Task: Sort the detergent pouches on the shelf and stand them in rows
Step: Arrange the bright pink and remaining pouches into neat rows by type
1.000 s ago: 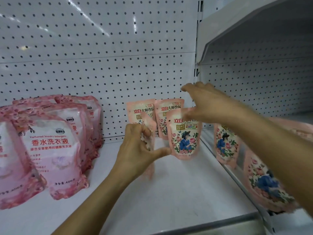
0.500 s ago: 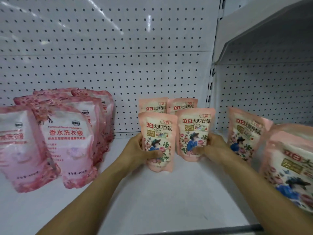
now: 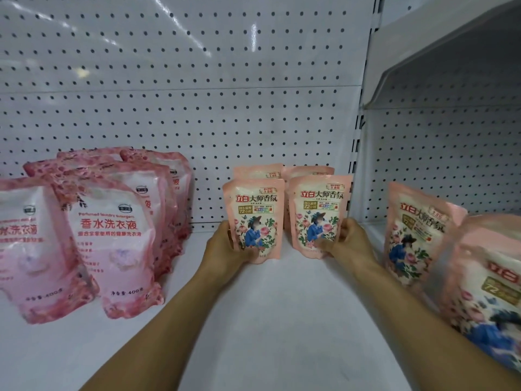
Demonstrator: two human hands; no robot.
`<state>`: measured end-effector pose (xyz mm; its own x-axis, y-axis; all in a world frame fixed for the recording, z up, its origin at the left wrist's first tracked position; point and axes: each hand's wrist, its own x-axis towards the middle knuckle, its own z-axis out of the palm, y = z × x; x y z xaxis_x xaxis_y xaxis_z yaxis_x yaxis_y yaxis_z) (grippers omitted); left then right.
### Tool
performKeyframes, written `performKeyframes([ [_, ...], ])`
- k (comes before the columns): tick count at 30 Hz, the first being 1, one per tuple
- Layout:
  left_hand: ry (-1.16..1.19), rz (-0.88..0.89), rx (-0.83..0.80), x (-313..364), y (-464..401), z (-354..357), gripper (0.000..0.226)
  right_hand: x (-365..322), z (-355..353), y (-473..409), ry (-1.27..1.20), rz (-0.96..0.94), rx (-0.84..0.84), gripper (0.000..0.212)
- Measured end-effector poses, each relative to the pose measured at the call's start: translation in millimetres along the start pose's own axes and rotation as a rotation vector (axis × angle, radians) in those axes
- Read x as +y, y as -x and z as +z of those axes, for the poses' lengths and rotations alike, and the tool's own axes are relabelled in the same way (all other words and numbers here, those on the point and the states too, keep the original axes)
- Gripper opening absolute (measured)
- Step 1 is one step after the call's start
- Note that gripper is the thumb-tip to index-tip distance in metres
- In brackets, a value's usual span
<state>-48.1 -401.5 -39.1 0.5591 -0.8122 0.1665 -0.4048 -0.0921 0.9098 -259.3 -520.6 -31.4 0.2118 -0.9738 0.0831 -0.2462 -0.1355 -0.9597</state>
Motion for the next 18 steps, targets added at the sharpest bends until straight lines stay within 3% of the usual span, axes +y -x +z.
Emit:
performKeyframes([
  [6, -0.029, -0.015, 0.121, -2.1, -11.6, 12.7, 0.046, 2.0, 4.2, -3.1, -0.005, -0.054, 0.086, 0.038],
  [18, -0.047, 0.042, 0.108, -4.9, -14.1, 23.0, 0.044, 4.9, 14.1, -1.9, 0.029, -0.073, 0.098, 0.037],
])
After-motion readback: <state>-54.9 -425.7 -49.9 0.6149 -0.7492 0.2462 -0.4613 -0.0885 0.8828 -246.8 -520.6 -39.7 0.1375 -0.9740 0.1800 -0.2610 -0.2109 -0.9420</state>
